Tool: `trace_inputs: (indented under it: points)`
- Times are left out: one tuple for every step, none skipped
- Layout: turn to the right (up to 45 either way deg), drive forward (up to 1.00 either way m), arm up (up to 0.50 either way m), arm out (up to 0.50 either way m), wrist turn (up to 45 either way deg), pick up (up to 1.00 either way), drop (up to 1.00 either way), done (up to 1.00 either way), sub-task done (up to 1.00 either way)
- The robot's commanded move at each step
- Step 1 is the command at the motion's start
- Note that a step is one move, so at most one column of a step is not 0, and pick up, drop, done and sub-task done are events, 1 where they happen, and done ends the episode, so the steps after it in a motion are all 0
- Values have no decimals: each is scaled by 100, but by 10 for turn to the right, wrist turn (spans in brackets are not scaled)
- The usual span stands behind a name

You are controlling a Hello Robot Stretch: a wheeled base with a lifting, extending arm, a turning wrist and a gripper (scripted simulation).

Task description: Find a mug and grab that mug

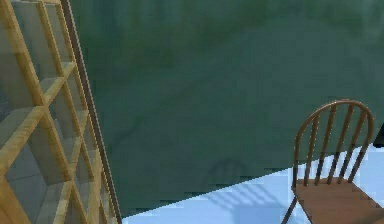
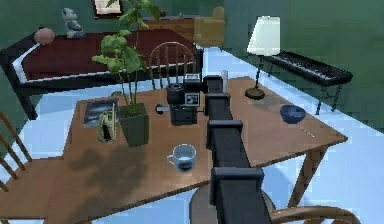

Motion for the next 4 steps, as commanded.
trace_inputs:
  points:
    - [0,0,-30,0,0,0,0,0,0]
    - [0,0,4,0,0,0,0,0,0]
    - [0,0,-34,0,0,0,0,0,0]
    - [0,0,0,0,-450,0,0,0,0]
